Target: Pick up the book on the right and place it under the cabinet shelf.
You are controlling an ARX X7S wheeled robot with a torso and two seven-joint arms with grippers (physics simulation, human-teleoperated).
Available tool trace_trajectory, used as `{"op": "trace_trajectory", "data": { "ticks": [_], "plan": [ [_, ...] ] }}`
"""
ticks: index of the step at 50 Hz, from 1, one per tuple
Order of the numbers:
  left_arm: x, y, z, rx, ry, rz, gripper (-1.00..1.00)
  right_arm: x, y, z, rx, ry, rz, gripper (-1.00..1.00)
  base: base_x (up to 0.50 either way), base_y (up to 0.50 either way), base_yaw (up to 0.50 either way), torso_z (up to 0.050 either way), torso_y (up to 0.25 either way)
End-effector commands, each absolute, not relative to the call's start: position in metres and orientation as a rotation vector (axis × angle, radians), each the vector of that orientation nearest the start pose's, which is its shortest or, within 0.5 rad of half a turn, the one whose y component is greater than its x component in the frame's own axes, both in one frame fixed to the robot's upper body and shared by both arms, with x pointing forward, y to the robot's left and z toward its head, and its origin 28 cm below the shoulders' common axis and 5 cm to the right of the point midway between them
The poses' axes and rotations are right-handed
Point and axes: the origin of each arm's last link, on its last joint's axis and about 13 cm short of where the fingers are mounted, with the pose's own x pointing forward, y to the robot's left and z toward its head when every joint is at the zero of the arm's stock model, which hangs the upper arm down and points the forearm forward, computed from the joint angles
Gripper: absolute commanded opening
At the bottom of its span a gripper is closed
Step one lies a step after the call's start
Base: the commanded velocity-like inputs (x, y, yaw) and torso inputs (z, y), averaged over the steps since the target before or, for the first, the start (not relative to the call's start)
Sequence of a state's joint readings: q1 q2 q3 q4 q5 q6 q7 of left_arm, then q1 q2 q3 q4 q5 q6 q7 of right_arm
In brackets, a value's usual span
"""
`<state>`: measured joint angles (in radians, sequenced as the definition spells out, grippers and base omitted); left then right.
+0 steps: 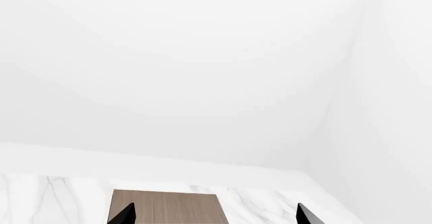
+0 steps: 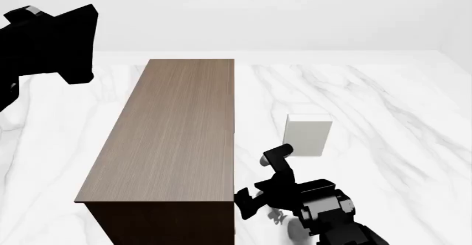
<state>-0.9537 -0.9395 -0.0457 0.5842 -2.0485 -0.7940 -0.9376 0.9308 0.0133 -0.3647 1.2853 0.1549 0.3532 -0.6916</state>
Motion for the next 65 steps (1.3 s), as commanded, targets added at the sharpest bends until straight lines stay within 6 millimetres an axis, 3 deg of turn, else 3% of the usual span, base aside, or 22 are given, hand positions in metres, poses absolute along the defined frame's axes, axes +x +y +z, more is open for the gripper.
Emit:
{"op": "trace_trajectory", "data": {
  "ticks": [1,22,25,34,51,65],
  "plan": [
    [0.171,0.275,0.33,-0.282,-0.106,-0.276,1.0,0.34,-0.092,0.006,0.114,0.811,0.766,1.0,0.0,0.0,0.0,0.0,0.0],
    [0.171,0.275,0.329,-0.288,-0.111,-0.279,1.0,0.341,-0.092,0.005,0.096,0.753,0.668,1.0,0.0,0.0,0.0,0.0,0.0],
    [0.171,0.275,0.329,-0.288,-0.112,-0.281,1.0,0.346,-0.106,0.012,0.092,0.757,0.642,1.0,0.0,0.0,0.0,0.0,0.0],
    [0.173,0.274,0.33,-0.287,-0.114,-0.288,1.0,0.349,-0.125,0.021,0.094,0.721,0.59,1.0,0.0,0.0,0.0,0.0,0.0],
    [0.172,0.273,0.332,-0.286,-0.121,-0.294,1.0,0.298,-0.162,0.054,0.043,0.661,0.551,1.0,0.0,0.0,0.0,0.0,0.0],
    [0.16,0.276,0.33,-0.292,-0.135,-0.273,1.0,0.25,-0.173,0.108,-0.041,0.558,0.546,1.0,0.0,0.0,0.0,0.0,0.0]
  ]
}}
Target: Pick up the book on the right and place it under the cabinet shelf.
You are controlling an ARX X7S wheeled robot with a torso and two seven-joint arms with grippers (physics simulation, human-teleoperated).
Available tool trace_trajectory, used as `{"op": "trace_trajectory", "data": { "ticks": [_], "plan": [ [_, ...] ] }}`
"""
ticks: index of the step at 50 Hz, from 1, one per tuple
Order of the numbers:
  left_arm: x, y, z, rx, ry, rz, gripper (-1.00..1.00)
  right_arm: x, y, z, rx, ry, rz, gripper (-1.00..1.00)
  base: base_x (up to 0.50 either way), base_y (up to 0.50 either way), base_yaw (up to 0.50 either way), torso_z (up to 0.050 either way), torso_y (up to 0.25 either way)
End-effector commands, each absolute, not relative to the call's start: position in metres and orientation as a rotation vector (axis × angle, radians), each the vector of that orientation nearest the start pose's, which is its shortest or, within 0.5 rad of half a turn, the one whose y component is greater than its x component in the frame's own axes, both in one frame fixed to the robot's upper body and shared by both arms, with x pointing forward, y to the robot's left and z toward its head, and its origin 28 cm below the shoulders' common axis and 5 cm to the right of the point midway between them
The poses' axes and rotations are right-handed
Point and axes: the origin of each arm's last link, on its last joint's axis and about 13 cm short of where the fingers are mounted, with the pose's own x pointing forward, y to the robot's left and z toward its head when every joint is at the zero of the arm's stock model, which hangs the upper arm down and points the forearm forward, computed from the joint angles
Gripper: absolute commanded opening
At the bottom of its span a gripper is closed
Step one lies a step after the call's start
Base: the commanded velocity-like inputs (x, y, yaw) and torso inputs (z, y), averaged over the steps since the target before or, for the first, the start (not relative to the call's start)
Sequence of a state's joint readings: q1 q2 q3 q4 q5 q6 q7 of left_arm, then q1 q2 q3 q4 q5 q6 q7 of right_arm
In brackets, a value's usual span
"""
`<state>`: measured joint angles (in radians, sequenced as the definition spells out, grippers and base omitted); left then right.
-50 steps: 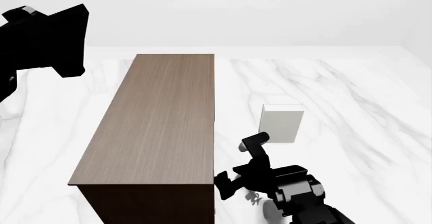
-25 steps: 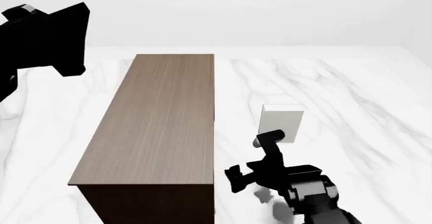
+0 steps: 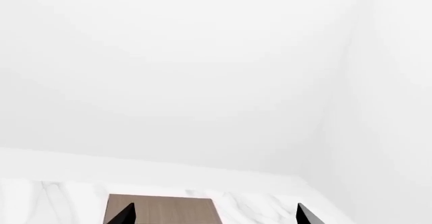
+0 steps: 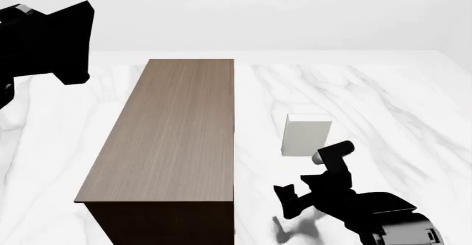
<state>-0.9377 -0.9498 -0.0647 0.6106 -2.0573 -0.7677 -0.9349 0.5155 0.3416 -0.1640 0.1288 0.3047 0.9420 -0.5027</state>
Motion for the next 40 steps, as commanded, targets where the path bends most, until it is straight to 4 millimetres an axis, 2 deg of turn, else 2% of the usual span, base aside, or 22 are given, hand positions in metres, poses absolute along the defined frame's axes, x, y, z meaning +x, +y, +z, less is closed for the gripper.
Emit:
{"op": "trace_trajectory", "data": {
  "ticks": [1,19,32,40],
  "plan": [
    [0.158,0.276,0.33,-0.292,-0.137,-0.269,1.0,0.247,-0.175,0.113,-0.049,0.551,0.547,1.0,0.0,0.0,0.0,0.0,0.0],
    [0.135,0.281,0.326,-0.31,-0.164,-0.209,1.0,0.198,-0.19,0.19,-0.157,0.374,0.491,1.0,0.0,0.0,0.0,0.0,0.0],
    [0.118,0.285,0.321,-0.315,-0.184,-0.188,1.0,0.178,-0.185,0.22,-0.189,0.251,0.443,1.0,0.0,0.0,0.0,0.0,0.0],
    [0.105,0.291,0.324,-0.299,-0.207,-0.161,1.0,0.15,-0.191,0.231,-0.176,0.185,0.407,1.0,0.0,0.0,0.0,0.0,0.0]
  ]
}}
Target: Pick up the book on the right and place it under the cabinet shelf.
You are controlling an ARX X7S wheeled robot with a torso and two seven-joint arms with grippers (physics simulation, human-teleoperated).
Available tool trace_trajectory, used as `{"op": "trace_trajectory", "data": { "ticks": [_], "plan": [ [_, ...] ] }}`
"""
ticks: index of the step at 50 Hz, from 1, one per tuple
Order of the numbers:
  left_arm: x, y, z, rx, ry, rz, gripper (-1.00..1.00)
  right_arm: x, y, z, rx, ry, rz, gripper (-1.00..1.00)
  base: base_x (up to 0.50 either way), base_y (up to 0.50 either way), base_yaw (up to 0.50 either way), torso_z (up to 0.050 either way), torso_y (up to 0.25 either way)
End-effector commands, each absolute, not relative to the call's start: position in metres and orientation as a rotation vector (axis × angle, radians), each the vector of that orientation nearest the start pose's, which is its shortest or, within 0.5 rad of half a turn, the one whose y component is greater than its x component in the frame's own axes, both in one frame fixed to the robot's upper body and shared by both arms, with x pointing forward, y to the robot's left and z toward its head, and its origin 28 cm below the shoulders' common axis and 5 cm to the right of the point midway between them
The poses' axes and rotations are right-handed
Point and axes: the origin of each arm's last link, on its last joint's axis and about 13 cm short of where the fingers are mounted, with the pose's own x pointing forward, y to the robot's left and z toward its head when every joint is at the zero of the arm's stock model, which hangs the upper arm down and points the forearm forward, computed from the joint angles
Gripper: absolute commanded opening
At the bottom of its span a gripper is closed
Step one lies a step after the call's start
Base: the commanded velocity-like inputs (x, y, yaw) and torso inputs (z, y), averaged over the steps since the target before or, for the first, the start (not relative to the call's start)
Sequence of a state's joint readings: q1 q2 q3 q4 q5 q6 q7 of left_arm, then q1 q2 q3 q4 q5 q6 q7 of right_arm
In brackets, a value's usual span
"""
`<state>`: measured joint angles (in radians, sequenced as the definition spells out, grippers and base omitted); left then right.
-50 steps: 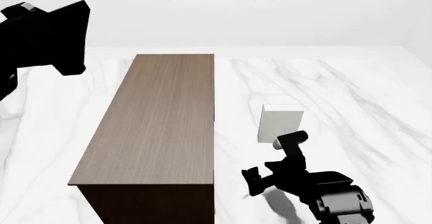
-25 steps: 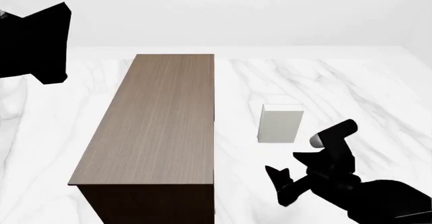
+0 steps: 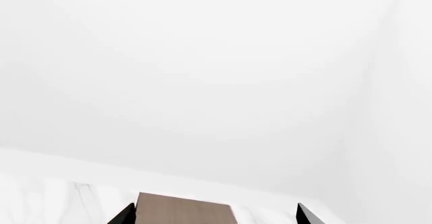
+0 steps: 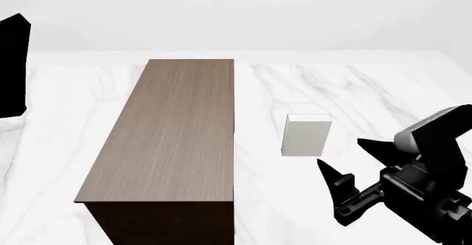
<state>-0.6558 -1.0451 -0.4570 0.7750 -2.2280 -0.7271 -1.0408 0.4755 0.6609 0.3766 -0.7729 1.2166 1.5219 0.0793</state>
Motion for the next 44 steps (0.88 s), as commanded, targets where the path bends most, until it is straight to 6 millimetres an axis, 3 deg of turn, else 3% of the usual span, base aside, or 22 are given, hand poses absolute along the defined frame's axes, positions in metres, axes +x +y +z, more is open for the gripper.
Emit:
{"op": "trace_trajectory", "data": {
  "ticks": [1,14,44],
  "plan": [
    [0.103,0.292,0.324,-0.295,-0.211,-0.154,1.0,0.143,-0.194,0.233,-0.177,0.177,0.402,1.0,0.0,0.0,0.0,0.0,0.0],
    [0.073,0.305,0.329,-0.178,-0.235,-0.127,1.0,0.103,-0.21,0.259,-0.21,0.085,0.324,1.0,0.0,0.0,0.0,0.0,0.0],
    [0.05,0.33,0.286,-0.118,-0.205,-0.21,1.0,0.087,-0.212,0.274,-0.225,0.007,0.225,1.0,0.0,0.0,0.0,0.0,0.0]
  ]
}}
